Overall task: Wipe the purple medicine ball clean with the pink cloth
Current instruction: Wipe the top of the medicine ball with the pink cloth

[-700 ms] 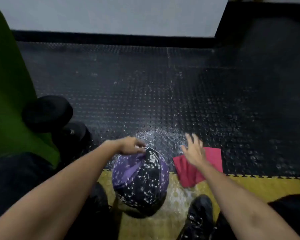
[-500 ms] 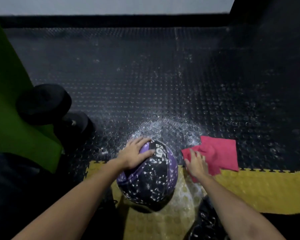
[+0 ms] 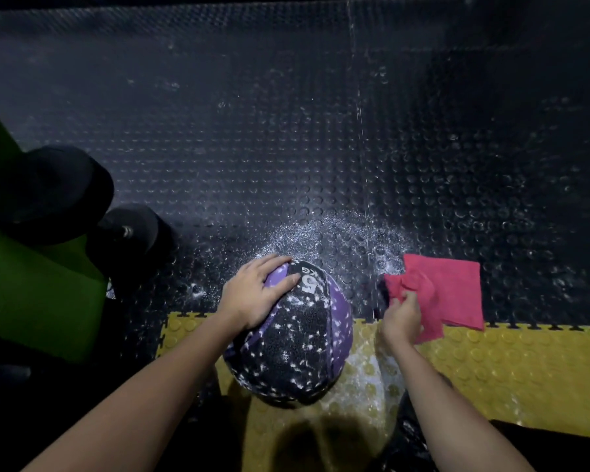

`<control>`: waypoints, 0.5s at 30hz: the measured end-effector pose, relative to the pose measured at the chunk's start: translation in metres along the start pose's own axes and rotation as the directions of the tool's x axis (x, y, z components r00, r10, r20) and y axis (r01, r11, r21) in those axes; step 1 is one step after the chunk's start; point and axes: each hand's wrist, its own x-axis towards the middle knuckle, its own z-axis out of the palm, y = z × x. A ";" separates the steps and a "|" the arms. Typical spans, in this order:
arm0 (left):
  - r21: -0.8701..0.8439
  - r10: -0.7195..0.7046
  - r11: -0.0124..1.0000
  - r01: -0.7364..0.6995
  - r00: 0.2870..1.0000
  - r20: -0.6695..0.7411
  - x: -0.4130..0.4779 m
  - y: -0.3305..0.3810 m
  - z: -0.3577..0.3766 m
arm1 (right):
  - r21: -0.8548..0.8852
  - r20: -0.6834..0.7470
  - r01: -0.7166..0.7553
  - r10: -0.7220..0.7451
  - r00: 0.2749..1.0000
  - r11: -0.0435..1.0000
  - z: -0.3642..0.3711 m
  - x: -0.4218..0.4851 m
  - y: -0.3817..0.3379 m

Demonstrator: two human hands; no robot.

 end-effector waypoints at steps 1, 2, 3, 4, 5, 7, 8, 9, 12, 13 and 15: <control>-0.006 -0.001 1.000 0.001 1.000 0.003 0.000 -0.001 0.000 | 0.141 -0.017 -0.048 0.051 0.999 0.989 -0.007 -0.001 -0.004; -0.010 0.003 1.000 -0.003 1.000 0.001 -0.001 -0.002 0.000 | 0.241 -0.042 -0.054 0.066 0.997 0.969 -0.017 -0.003 -0.011; -0.015 0.011 1.000 -0.011 1.000 -0.003 -0.002 -0.003 -0.001 | 0.302 -0.080 -0.028 0.055 0.995 0.953 -0.028 -0.005 -0.017; -0.018 0.021 1.000 -0.021 1.000 -0.008 -0.004 -0.003 -0.002 | 0.341 -0.110 0.007 0.032 0.993 0.940 -0.040 -0.009 -0.024; -0.021 0.030 0.999 -0.031 0.999 -0.013 -0.006 -0.004 -0.002 | 0.374 -0.125 0.054 -0.007 0.992 0.926 -0.051 -0.015 -0.032; -0.042 0.050 0.998 -0.051 0.998 -0.022 -0.014 -0.007 -0.005 | 0.424 -0.091 0.151 -0.123 0.988 0.893 -0.069 -0.037 -0.048; -0.057 0.061 0.996 -0.062 0.998 -0.018 -0.019 -0.011 -0.006 | 0.442 -0.066 0.220 -0.213 0.975 0.870 -0.075 -0.053 -0.056; -0.071 0.068 0.995 -0.069 0.998 -0.014 -0.022 -0.016 -0.007 | 0.454 -0.023 0.287 -0.310 0.950 0.844 -0.077 -0.070 -0.063; -0.058 -0.041 0.998 0.040 0.999 -0.001 -0.026 -0.017 -0.005 | 0.371 0.210 0.414 -0.509 0.835 0.831 -0.062 -0.113 -0.070; -0.020 -0.117 0.993 0.116 0.993 -0.002 -0.027 -0.009 -0.004 | 0.312 0.287 0.430 -0.515 0.808 0.848 -0.053 -0.123 -0.069; 0.076 -0.211 0.974 0.215 0.976 -0.046 -0.032 0.006 0.005 | 0.311 0.388 0.388 -0.489 0.781 0.867 -0.040 -0.135 -0.066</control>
